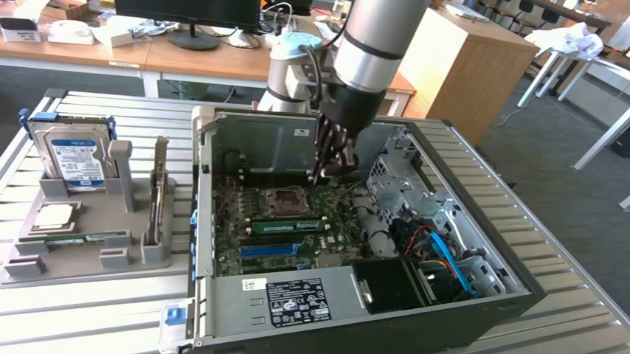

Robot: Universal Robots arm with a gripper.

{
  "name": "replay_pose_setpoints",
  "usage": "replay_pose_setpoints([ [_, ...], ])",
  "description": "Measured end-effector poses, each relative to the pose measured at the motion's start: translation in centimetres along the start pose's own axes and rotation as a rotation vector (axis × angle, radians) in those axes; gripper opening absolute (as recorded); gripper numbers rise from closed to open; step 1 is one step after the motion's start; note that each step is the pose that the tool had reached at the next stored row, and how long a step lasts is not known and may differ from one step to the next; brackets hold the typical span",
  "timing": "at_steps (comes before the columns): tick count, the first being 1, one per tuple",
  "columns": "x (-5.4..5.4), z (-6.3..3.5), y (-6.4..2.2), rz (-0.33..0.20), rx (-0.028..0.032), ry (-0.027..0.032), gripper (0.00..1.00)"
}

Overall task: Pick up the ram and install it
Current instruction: 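Insert the ram into the slot, then press down the ram until it locks into place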

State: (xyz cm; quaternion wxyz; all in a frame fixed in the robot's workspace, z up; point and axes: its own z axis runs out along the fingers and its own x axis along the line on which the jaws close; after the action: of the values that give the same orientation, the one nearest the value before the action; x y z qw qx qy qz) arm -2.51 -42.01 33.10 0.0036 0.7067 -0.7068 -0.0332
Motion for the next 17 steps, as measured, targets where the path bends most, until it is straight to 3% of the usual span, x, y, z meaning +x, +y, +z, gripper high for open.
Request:
replay_pose_setpoints([
  [10,-0.1,-2.12,0.1,0.0,0.0,0.0,0.25],
  [17,-0.1,-2.25,0.11,0.0,0.0,-0.0001,0.25],
])
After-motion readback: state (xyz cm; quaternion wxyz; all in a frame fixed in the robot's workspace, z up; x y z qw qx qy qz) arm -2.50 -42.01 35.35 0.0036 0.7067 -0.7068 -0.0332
